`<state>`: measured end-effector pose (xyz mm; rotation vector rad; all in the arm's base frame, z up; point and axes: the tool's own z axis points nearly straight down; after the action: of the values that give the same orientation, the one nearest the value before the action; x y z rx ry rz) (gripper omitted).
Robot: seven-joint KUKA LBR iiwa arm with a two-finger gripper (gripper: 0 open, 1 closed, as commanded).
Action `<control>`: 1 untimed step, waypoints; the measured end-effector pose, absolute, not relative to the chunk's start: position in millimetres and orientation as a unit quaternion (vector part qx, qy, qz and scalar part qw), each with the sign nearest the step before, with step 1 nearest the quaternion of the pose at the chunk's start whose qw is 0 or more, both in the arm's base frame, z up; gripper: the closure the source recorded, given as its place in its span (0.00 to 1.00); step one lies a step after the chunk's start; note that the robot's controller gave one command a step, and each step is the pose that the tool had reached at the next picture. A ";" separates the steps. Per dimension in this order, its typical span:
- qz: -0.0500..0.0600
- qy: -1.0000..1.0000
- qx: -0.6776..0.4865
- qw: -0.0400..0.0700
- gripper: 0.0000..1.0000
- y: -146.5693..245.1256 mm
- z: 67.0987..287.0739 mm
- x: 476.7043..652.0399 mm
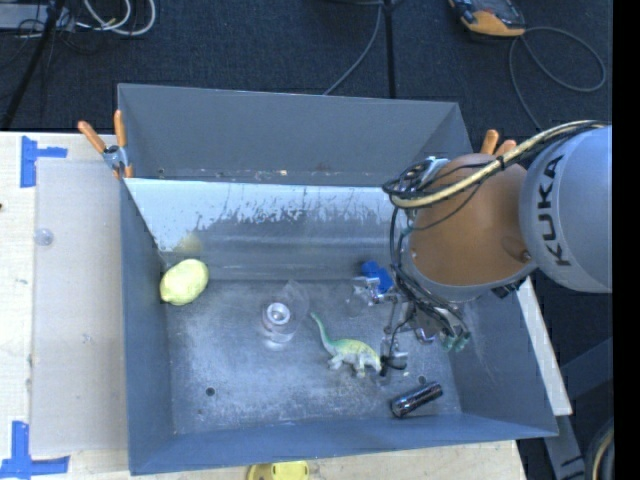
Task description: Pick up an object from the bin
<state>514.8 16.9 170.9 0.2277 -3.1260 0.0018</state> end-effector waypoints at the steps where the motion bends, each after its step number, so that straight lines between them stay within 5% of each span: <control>1: -0.001 -1.000 0.002 -0.001 1.00 17.6 129.9 526.6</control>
Offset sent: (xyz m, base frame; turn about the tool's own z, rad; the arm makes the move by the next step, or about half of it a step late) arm 0.0000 0.0000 0.0000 0.0000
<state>526.6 17.6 129.9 0.0075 -3.1426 -0.0038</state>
